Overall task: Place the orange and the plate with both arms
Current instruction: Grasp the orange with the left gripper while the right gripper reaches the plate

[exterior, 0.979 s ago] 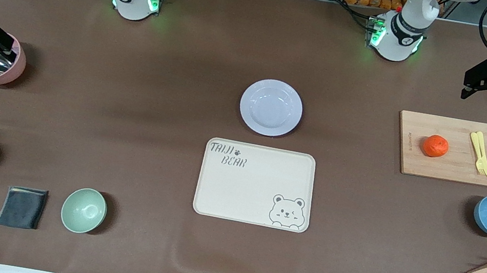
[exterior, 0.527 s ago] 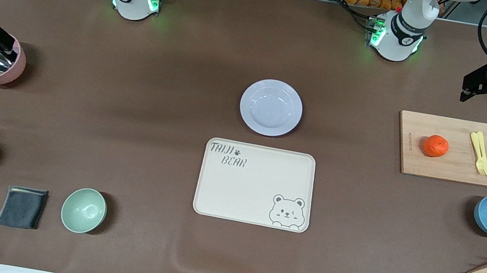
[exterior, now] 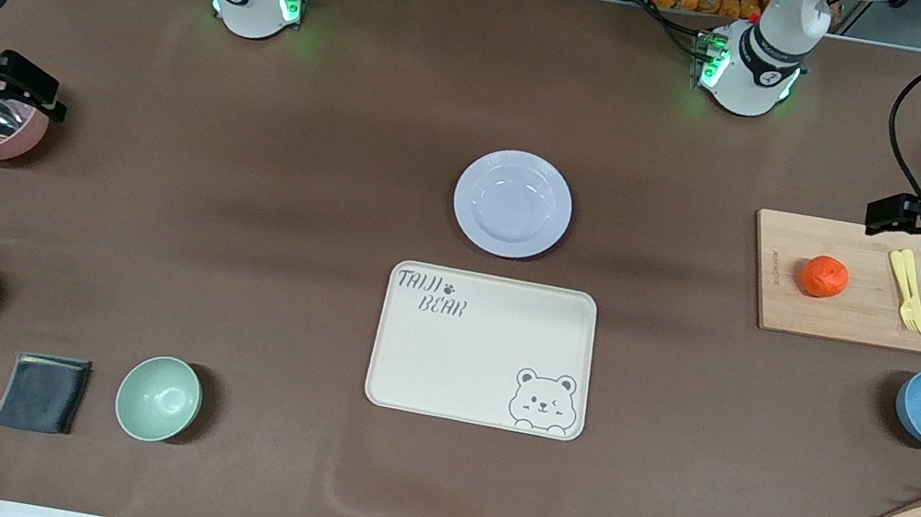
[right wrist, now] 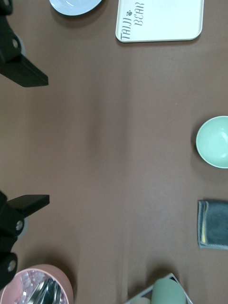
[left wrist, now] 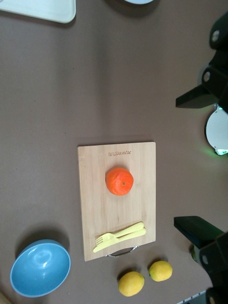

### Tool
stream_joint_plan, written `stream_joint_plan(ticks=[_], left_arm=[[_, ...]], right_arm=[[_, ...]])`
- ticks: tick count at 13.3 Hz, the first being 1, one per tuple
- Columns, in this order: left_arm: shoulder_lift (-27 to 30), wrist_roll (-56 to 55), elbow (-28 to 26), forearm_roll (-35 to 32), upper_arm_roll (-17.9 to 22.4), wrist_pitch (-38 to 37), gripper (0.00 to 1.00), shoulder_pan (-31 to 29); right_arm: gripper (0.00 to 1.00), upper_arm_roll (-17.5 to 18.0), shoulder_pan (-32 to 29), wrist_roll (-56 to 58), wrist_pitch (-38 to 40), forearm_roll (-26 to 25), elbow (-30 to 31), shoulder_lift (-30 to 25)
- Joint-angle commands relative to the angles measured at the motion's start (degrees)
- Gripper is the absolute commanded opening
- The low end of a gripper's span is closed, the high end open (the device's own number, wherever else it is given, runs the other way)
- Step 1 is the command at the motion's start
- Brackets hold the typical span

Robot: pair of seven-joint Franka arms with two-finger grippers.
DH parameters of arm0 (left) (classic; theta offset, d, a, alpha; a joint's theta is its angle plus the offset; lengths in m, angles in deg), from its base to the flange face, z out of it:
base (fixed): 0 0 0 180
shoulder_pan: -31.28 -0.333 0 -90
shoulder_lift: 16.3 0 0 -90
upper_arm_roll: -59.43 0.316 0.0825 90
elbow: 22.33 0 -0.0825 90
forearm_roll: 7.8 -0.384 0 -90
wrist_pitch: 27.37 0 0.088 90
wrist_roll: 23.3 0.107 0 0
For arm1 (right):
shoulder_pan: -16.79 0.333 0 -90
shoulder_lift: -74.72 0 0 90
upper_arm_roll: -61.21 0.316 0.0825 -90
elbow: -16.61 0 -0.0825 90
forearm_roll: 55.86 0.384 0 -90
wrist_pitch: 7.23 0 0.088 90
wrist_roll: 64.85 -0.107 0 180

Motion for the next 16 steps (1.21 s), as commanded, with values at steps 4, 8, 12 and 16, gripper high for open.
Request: stream_joint_plan(ticks=[4, 8, 12, 16], left_arm=[[2.8, -0.3, -13.5, -1.0, -0.5, 8.4, 1.00, -0.8], [4.1, -0.1, -22.0, -1.1, -0.5, 16.6, 1.00, -2.4], [3.7, 1.5, -29.8, -3.5, -0.5, 26.5, 1.00, -7.3], [-0.7, 5.9, -30.8, -3.5, -0.5, 31.7, 1.00, -10.6]], right_arm=[[1.00, -0.1, 0.2, -3.0, -0.6, 8.5, 4.8, 1.3], [1.00, -0.1, -0.3, -3.0, -1.6, 15.4, 7.2, 4.6], [1.00, -0.1, -0.5, -2.9, -3.2, 24.1, 13.9, 4.7], [1.00, -0.1, 0.5, -2.4, -8.6, 29.8, 18.9, 5.2]])
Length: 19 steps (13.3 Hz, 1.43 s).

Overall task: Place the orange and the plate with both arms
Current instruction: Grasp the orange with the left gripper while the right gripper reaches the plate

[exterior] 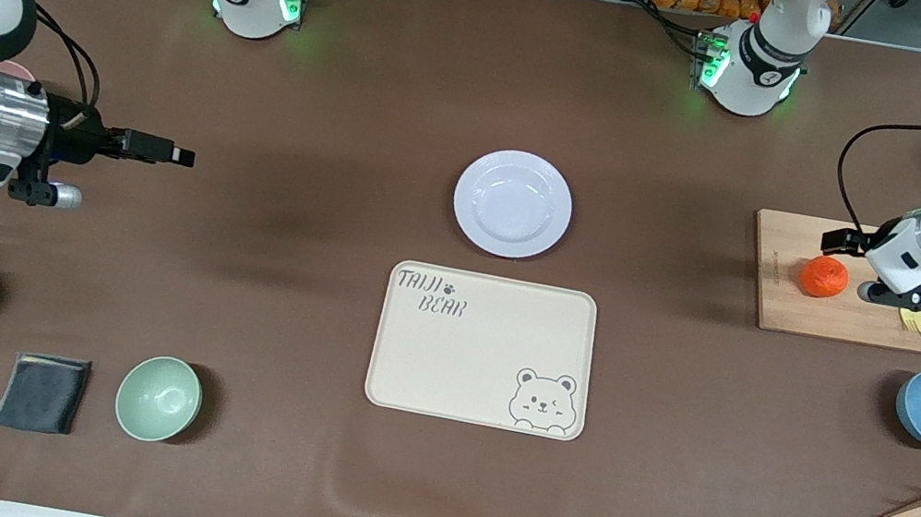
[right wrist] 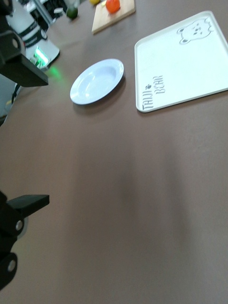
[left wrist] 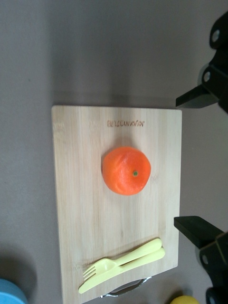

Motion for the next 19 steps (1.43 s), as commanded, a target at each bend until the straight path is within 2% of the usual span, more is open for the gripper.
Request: stream_joint_plan(ticks=[1, 3, 5, 10, 12, 15, 17, 19], left_arm=[[-4.1, 0.6, 1.2, -1.1, -0.7, 2.8, 1.00, -0.3], [-9.6, 0.8, 4.1, -3.6, -0.8, 2.9, 1.00, 0.0], [-11.1, 1.0, 4.2, -9.0, -0.8, 3.6, 1.00, -0.4], [-15.0, 1.0, 3.6, -9.2, -0.8, 7.3, 1.00, -0.5], [-16.0, 1.2, 3.1, -10.0, -0.8, 8.5, 1.00, -1.2], [-17.1, 1.2, 2.8, -10.7, -0.8, 8.6, 1.00, -1.8], [-18.3, 1.3, 2.8, -10.8, -0.8, 9.4, 1.00, -2.3], [-19.5, 1.2, 2.8, -11.3, -0.8, 10.2, 1.00, -2.4]], right_arm=[[1.00, 0.1, 1.6, -0.1, -4.7, 3.1, 4.5, -0.9], [1.00, 0.1, 2.0, 0.0, -6.3, 4.3, 5.6, -0.7], [1.00, 0.0, 1.9, 3.0, -7.4, 9.6, 7.8, 0.0], [1.00, 0.1, 4.3, 5.8, -14.2, 14.5, 12.1, 1.0], [1.00, 0.1, 5.7, 6.8, -17.1, 14.9, 13.0, 1.7], [1.00, 0.1, 6.9, 7.6, -18.5, 19.4, 14.7, 1.8], [1.00, 0.1, 7.6, 7.6, -19.0, 20.0, 14.7, 2.4], [1.00, 0.1, 7.7, 9.7, -19.1, 22.9, 15.6, 2.9]])
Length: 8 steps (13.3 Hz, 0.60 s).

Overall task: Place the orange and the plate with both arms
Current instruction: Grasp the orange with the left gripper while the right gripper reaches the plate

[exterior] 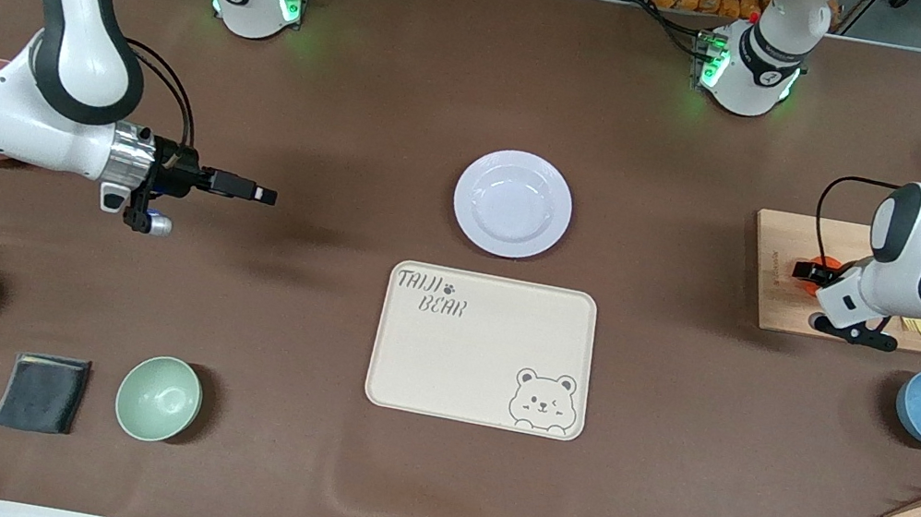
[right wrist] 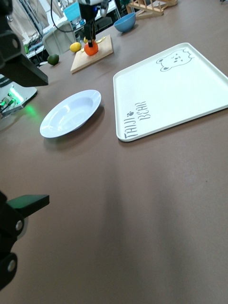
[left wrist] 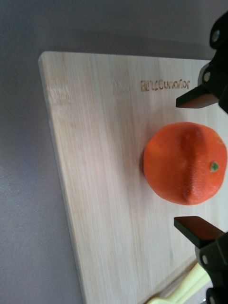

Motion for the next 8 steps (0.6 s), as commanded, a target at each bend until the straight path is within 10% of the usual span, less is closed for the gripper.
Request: stream_joint_plan(ticks=[1, 5, 7, 8], left_arm=[[-1.2, 0.7, -0.4, -2.6, -0.3, 1.5, 1.00, -0.7], [-1.2, 0.7, -1.5, -4.1, -0.4, 1.9, 0.90, -2.0], [-1.1, 0.7, -1.6, -4.2, -0.4, 1.9, 0.20, -1.9], [-0.8, 0.7, -1.6, -4.1, -0.4, 1.9, 0.08, -2.0]], right_arm=[[1.00, -0.3, 1.0, 5.4, -0.9, 5.6, 2.2, 0.6], [1.00, -0.3, 3.8, 7.0, -3.1, 8.7, 3.8, 0.9], [1.00, -0.3, 6.6, 10.5, -6.4, 12.4, 5.2, 0.9], [1.00, -0.3, 7.9, 12.3, -8.6, 14.2, 5.9, 0.9]])
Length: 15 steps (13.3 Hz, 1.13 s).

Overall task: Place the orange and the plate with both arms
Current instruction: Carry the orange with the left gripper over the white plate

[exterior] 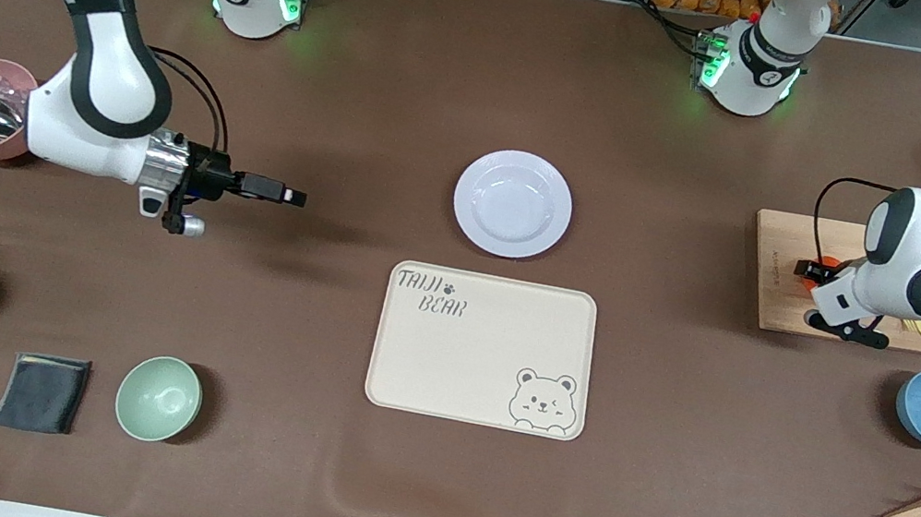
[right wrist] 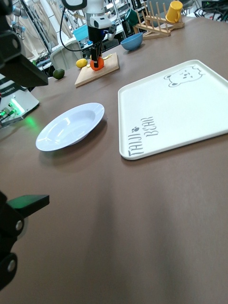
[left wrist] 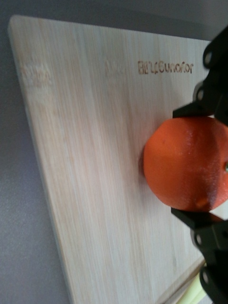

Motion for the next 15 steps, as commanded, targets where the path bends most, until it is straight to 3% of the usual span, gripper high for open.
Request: stream_joint_plan(ticks=[1, 5, 11, 15], left_arm=[[0.7, 0.6, -0.8, -1.7, -0.4, 1.2, 0.05, -0.9], [0.8, 0.6, -0.5, -1.7, -0.4, 1.4, 0.05, -0.9], [2.5, -0.2, -0.3, -1.7, -0.6, 1.7, 0.05, -0.6], [6.9, -5.5, 1.0, -0.9, -5.7, -1.4, 0.01, -0.3]], right_arm=[[1.00, -0.4, 4.2, 4.5, -4.3, 6.3, 2.5, -0.5], [1.00, -0.4, 7.6, 5.5, -5.3, 10.1, 2.7, -0.1], [1.00, -0.4, 9.3, 21.0, -5.3, 22.0, 5.0, 3.5], [1.00, -0.4, 10.6, 24.1, -5.3, 26.0, 5.0, 4.9]])
